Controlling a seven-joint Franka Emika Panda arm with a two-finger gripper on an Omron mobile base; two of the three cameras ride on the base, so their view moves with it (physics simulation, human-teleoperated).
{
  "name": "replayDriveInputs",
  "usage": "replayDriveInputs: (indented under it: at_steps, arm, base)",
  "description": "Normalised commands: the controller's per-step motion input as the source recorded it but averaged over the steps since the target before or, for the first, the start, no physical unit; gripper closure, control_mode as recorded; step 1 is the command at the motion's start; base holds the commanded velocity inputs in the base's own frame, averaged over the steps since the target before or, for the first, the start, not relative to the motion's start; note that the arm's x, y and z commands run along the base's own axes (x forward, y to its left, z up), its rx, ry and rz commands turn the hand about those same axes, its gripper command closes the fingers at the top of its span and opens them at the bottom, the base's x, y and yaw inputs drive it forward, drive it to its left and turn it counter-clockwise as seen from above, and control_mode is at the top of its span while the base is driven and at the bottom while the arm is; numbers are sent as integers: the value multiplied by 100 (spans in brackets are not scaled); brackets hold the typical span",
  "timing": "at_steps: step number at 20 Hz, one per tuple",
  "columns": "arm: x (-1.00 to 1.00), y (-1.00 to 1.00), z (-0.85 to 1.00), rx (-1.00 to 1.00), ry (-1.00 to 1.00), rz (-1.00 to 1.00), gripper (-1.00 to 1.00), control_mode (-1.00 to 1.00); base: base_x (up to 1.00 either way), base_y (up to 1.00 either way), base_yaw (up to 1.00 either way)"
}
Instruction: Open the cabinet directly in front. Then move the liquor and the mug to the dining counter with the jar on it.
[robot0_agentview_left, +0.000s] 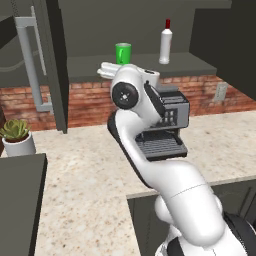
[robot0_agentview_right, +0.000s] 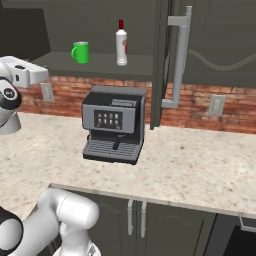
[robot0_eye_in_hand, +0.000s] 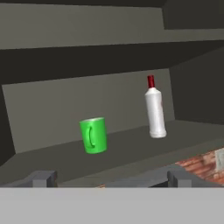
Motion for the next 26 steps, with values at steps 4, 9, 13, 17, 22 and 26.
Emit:
replayDriveInputs:
  at_steps: [4,9,13,17,22,26]
  arm:
    - [70,0,0,0,0,0,-100,-100]
    - [67,0,0,0,0,0,-100,-100]
    - [67,0,0,0,1,0,-100,-100]
    - [64,0,0,0,3,0,-100,-100]
    - [61,0,0,0,3,0,-100,-100]
    - [58,2,0,0,2,0,-100,-100]
  base:
    - [0,0,0]
    - [0,0,0]
    - [0,0,0]
    - [0,0,0]
    - [0,0,0]
    - [0,0,0]
